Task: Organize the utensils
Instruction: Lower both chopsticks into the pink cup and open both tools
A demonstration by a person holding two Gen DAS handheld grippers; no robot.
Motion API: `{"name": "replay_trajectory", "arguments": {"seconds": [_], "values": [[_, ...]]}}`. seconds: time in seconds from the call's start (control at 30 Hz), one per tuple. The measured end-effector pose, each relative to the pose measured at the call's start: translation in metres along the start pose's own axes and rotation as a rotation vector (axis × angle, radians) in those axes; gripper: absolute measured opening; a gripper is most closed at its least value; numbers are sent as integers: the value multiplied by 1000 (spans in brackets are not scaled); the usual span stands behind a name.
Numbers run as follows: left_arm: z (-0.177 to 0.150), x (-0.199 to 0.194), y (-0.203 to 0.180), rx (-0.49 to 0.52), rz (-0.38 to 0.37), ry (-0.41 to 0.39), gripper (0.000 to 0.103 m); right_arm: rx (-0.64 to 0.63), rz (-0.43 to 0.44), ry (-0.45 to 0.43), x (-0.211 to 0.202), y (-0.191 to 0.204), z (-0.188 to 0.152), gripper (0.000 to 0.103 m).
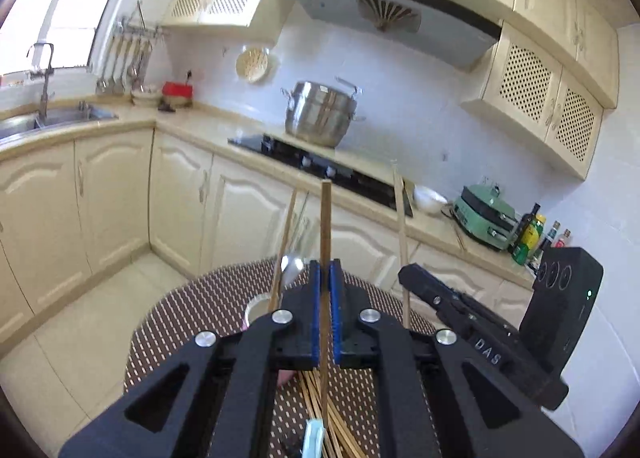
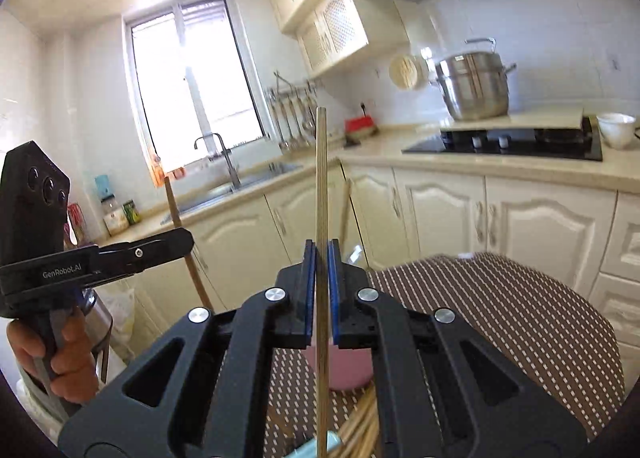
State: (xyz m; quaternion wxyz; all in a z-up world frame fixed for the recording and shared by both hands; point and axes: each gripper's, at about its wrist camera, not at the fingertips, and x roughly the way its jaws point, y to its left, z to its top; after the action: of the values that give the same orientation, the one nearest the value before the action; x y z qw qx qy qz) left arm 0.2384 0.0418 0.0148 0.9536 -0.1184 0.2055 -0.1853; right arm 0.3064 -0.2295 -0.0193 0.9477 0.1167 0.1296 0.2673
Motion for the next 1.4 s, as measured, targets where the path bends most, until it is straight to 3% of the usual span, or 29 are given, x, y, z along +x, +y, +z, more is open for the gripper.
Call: {"name": "replay_trajectory", "arguments": {"seconds": [0.2,0.4,0.7,1.1,1.2,1.4], "values": [[28,-12,-10,43,59,-172,4,7,14,-85,29,1,18,6],[41,-8,-11,64,94,-284,4,25,16,-133,54,-5,14,6],[19,42,8,65,119,-179,4,46,-16,-214,73,-13,11,7],[-4,71,32,23,127,-86,7,0,-46,-203,97,-14,-1,7],[-6,73,38,-10,124,-82,36,-4,-46,-186,99,-15,-7,7],[-8,72,40,-7,143,-89,37,-18,-51,-157,88,-16,-18,7]]}}
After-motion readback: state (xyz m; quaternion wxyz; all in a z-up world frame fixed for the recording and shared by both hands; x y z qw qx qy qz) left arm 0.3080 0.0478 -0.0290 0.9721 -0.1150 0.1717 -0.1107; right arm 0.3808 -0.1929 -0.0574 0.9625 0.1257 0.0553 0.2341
